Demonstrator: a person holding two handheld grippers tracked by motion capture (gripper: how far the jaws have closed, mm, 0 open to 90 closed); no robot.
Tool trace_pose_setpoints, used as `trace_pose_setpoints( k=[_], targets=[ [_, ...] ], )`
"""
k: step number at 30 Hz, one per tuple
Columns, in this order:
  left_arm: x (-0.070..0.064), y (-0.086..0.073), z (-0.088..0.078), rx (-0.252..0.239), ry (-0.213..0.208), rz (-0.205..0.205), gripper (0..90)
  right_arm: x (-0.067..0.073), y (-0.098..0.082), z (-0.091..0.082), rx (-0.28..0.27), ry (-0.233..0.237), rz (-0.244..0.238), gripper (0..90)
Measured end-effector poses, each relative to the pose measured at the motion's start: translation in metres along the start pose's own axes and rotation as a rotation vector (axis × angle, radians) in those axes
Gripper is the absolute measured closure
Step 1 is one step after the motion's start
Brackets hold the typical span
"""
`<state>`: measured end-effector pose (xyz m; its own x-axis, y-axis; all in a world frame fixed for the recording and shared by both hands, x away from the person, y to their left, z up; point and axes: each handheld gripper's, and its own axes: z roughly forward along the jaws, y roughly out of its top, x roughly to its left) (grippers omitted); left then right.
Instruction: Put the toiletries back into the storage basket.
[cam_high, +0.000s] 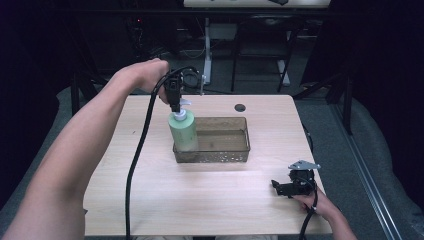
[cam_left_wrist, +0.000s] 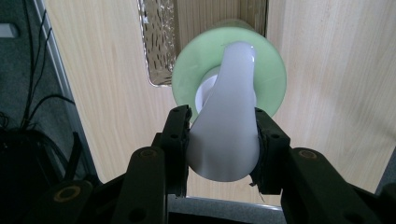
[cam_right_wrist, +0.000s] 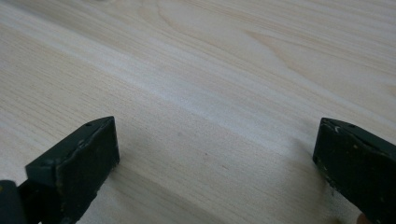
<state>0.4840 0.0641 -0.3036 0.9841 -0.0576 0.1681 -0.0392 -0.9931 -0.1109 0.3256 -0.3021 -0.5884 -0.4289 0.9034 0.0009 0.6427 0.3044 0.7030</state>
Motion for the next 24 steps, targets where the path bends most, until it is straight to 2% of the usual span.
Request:
trace_pose_setpoints(
  k=[18,24],
  targets=[
    [0.003,0.010,0.010,0.043,-0.021,0.005,63.1,0.000,0.000,0.000,-0.001,-0.001,0.000,0.0],
    [0.004,0.011,0.012,0.042,-0.024,0.000,63.1,0.000,0.000,0.000,-0.002,0.002,-0.001,0.0]
  ],
)
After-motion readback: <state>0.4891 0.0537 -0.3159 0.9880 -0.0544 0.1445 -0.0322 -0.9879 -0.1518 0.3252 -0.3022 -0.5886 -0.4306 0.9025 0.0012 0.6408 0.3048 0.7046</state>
